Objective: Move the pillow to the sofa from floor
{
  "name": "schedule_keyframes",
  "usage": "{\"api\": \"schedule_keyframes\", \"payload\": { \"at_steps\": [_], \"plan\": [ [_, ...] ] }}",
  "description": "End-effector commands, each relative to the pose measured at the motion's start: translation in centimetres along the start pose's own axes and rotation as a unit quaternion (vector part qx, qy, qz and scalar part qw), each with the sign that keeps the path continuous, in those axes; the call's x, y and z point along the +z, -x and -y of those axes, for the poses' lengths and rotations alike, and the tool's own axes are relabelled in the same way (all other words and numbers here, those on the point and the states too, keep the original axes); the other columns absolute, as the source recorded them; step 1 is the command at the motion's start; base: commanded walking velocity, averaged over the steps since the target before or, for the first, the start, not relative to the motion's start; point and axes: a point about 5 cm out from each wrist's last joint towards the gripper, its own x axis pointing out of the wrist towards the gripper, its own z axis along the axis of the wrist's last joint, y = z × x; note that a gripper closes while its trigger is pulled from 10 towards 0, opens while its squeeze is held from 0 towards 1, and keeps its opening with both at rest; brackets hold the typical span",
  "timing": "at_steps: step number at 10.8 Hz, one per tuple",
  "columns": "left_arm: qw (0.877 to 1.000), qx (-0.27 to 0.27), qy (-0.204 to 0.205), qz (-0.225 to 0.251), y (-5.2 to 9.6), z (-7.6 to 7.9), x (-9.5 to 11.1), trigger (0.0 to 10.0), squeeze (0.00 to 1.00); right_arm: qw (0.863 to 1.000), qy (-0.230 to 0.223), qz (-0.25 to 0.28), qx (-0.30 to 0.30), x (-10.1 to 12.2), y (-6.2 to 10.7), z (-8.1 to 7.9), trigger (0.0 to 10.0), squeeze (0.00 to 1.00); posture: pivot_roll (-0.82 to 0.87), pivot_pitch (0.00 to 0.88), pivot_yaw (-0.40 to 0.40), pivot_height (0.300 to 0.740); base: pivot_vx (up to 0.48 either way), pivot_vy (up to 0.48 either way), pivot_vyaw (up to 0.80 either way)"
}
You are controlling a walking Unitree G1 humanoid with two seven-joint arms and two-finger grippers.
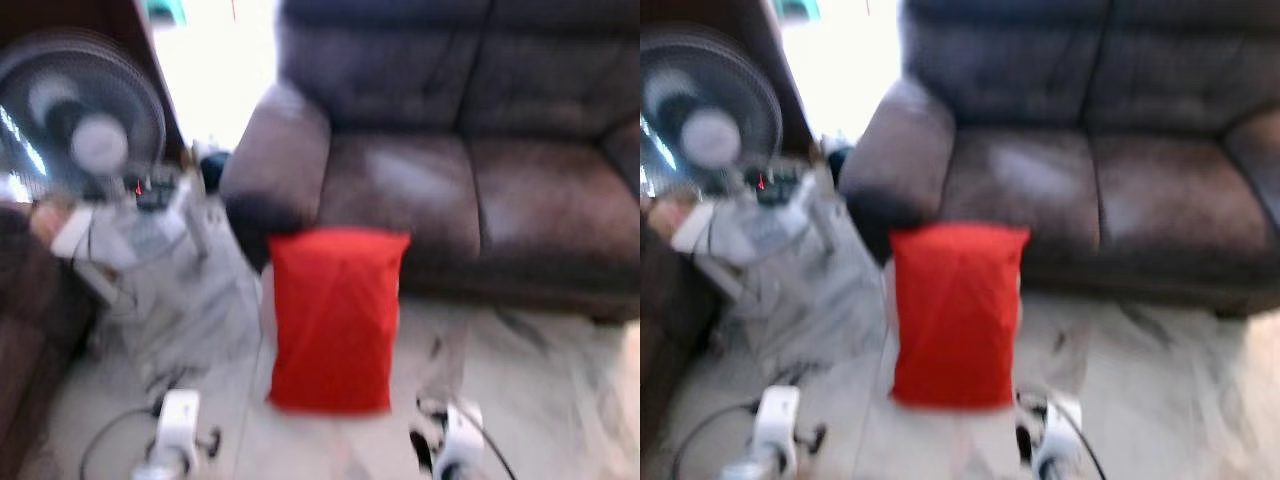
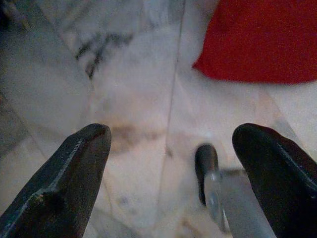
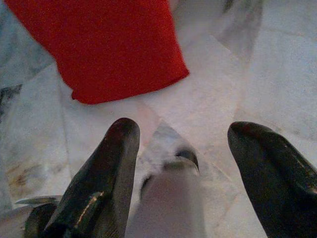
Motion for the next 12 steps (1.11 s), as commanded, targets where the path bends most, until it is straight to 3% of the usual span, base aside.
{"api": "schedule_keyframes", "payload": {
  "at_steps": [1, 6, 12],
  "plan": [
    [1.000, -0.005, 0.009, -0.007, 0.1, 0.6, -0.6, 10.0, 0.00, 1.000, 0.000, -0.012, -0.013, -0.6, 0.3, 1.1, 10.0, 0.00, 0.01, 0.069, -0.001, 0.740, 0.289, 0.000, 0.00],
    [1.000, -0.004, 0.011, -0.002, 0.0, 0.7, -0.3, 10.0, 0.00, 1.000, 0.000, -0.015, -0.017, -1.1, 0.5, 1.9, 10.0, 0.00, 0.01, 0.086, -0.002, 0.740, 0.289, 0.000, 0.00],
    [1.000, -0.005, 0.006, 0.003, 0.0, 0.8, -0.1, 10.0, 0.00, 1.000, 0.003, -0.010, -0.008, -0.8, 0.3, 0.8, 10.0, 0.00, 0.01, 0.089, -0.004, 0.740, 0.240, 0.000, 0.00]
  ]
}}
